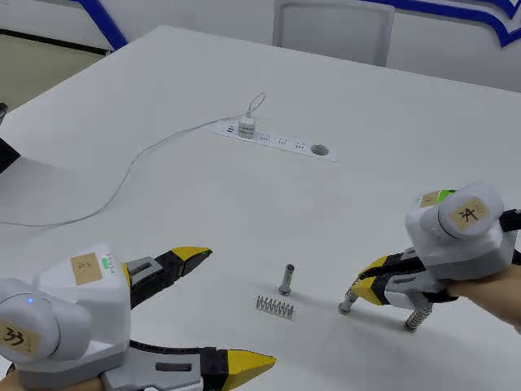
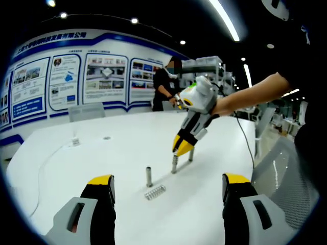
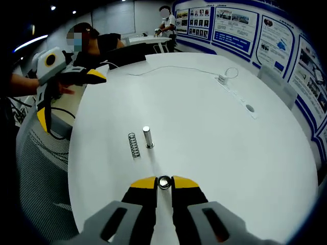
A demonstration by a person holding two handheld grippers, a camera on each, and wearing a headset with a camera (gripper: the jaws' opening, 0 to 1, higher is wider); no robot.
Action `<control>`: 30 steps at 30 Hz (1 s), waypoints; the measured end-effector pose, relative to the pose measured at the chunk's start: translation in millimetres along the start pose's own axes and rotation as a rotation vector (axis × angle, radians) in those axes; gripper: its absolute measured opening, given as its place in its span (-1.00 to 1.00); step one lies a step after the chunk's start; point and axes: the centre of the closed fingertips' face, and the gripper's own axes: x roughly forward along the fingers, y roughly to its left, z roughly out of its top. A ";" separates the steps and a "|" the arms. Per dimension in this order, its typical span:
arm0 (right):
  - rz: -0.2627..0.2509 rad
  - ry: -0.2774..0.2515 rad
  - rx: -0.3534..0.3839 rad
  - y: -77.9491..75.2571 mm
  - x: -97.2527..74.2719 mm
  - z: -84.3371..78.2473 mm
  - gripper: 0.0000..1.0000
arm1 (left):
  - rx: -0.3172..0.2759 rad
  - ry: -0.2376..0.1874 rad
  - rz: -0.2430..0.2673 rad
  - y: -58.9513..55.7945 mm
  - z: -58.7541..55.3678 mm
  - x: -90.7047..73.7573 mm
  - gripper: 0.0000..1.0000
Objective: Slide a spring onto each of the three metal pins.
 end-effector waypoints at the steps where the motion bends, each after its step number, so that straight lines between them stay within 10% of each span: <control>1: 0.002 0.003 -0.001 0.2 1.5 -0.5 -0.78 | 0.000 0.001 0.000 0.1 -0.3 0.0 0.77; 30: 0.015 0.071 -0.016 2.9 20.3 -14.6 -0.77 | -0.001 0.021 0.008 5.6 -5.9 -0.9 0.76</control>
